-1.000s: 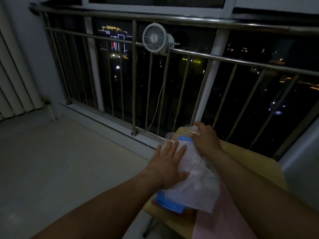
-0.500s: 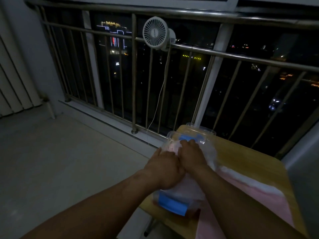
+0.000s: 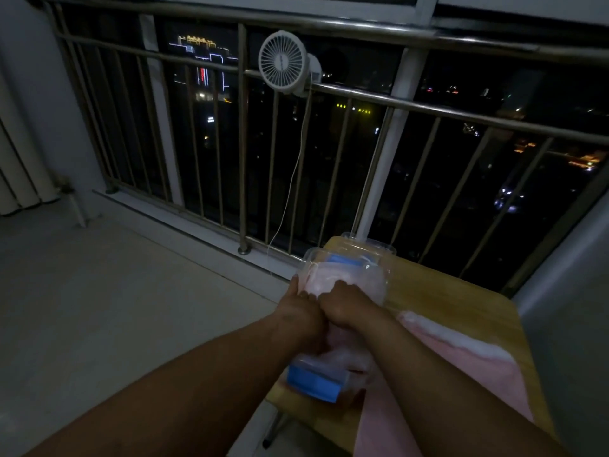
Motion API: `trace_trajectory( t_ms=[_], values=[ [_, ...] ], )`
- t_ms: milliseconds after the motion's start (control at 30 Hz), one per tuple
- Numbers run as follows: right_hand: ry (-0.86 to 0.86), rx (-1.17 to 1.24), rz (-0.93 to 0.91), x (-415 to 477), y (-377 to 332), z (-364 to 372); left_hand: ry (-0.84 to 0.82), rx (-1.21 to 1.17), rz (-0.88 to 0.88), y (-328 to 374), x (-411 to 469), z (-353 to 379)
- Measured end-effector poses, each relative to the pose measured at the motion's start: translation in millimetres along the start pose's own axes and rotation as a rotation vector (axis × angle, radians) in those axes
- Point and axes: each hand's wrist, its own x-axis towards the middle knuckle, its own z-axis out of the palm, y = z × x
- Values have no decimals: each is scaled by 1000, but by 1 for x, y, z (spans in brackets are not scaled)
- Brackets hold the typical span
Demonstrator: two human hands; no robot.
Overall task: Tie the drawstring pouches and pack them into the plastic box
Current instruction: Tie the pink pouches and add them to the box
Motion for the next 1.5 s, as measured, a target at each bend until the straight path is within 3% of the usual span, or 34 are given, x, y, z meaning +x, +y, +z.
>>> trace_trajectory(
  t_ms=[67, 200, 300, 467, 600, 733, 1000, 1167, 1233, 1367, 1500],
  values=[
    [-70, 158, 79, 2, -3, 8, 12, 6, -22, 1, 1, 0],
    [-50, 388, 144, 10, 0, 14, 95, -93, 5, -12, -12, 8],
    [-39, 584, 228, 11, -2, 19, 32, -122, 32, -18, -17, 12],
    [-35, 527, 144, 9, 4, 18, -86, -59, 3, -4, -8, 0],
    [97, 549, 175, -9, 1, 3, -52, -78, -36, 0, 0, 5],
    [206, 467, -24, -35, 12, -14, -5, -188, -66, -3, -25, -14],
    [451, 516, -156, -91, 49, -55, 299, -369, 1, 27, -63, -57],
    [543, 557, -29, -133, 128, -55, 655, -465, 95, 87, -54, -59],
    [529, 545, 85, -142, 168, -45, 720, -524, 158, 119, -46, -58],
    [432, 408, 300, -165, 246, -18, 561, -701, 249, 183, -26, -26],
    [482, 436, 359, -164, 293, -11, 325, -721, 66, 199, 4, 5]
  ],
)
